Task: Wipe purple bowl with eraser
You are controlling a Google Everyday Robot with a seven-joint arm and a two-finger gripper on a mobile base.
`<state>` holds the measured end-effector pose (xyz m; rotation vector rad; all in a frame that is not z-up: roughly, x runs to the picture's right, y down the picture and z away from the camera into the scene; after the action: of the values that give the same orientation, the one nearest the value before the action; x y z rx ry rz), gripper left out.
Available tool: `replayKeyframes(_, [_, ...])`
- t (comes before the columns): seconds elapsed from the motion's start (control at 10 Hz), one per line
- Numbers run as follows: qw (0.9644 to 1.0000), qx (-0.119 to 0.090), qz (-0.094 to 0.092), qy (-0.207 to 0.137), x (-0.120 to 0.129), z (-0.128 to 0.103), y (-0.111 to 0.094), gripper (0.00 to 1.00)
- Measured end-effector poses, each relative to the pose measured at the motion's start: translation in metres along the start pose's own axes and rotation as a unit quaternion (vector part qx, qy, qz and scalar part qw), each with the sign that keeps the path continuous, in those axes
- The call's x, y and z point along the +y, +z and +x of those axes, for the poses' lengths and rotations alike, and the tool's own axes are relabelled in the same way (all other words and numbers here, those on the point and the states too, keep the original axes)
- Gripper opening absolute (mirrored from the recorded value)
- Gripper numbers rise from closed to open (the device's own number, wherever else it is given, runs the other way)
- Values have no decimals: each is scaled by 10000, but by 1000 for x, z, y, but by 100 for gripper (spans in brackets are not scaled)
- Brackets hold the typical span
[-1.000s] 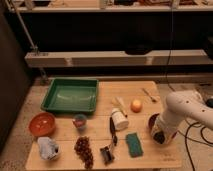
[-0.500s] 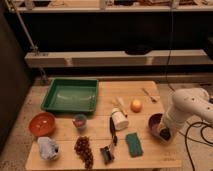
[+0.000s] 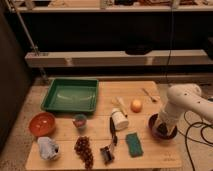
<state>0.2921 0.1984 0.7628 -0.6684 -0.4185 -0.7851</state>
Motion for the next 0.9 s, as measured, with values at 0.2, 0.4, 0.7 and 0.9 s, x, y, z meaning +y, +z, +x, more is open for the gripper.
replayKeyframes(0.2, [9999, -22, 42, -145, -17, -8, 3, 0])
replayKeyframes(0.4, [9994, -51, 64, -337, -23, -18, 3, 0])
replayKeyframes(0.7, [9983, -139, 19, -558, -18, -36, 5, 0])
replayKeyframes(0.9, [9978, -234, -85, -610, -2, -48, 9, 0])
